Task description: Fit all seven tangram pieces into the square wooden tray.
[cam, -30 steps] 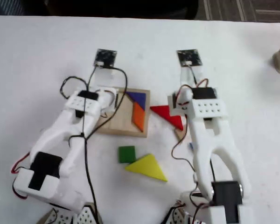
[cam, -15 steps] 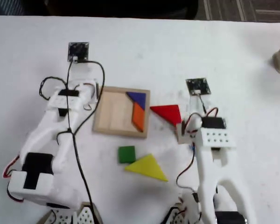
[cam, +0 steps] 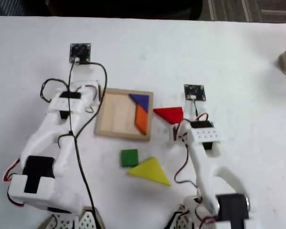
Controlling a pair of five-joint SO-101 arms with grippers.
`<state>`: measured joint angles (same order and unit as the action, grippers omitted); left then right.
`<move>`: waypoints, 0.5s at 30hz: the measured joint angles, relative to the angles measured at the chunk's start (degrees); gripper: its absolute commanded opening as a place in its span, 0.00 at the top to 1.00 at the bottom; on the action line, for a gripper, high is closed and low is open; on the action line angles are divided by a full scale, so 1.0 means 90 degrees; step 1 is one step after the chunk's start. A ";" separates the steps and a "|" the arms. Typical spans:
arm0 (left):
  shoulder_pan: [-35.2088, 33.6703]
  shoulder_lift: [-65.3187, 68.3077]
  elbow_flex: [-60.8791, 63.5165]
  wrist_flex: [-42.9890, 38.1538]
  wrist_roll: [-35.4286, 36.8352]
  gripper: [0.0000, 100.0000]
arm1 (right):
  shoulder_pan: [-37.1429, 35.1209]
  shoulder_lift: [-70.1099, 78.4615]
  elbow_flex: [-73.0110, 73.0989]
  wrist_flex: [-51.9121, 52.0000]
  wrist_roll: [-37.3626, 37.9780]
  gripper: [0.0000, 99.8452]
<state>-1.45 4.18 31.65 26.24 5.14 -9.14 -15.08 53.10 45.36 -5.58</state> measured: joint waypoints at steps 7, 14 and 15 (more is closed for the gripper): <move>0.0000 0.0000 0.0000 0.0000 0.0000 0.98 | 0.0010 0.0987 -0.0733 -0.0029 -0.0283 0.83; 0.0000 0.0000 0.0000 0.0000 0.0000 0.98 | 0.0020 0.1182 -0.0987 -0.0029 -0.0283 0.83; 0.0000 0.0000 0.0000 0.0000 0.0000 0.98 | 0.0020 0.1182 -0.0996 -0.0029 -0.0283 0.83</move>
<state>-1.45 4.18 31.65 26.24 5.14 -8.97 -4.44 44.13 45.10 -8.13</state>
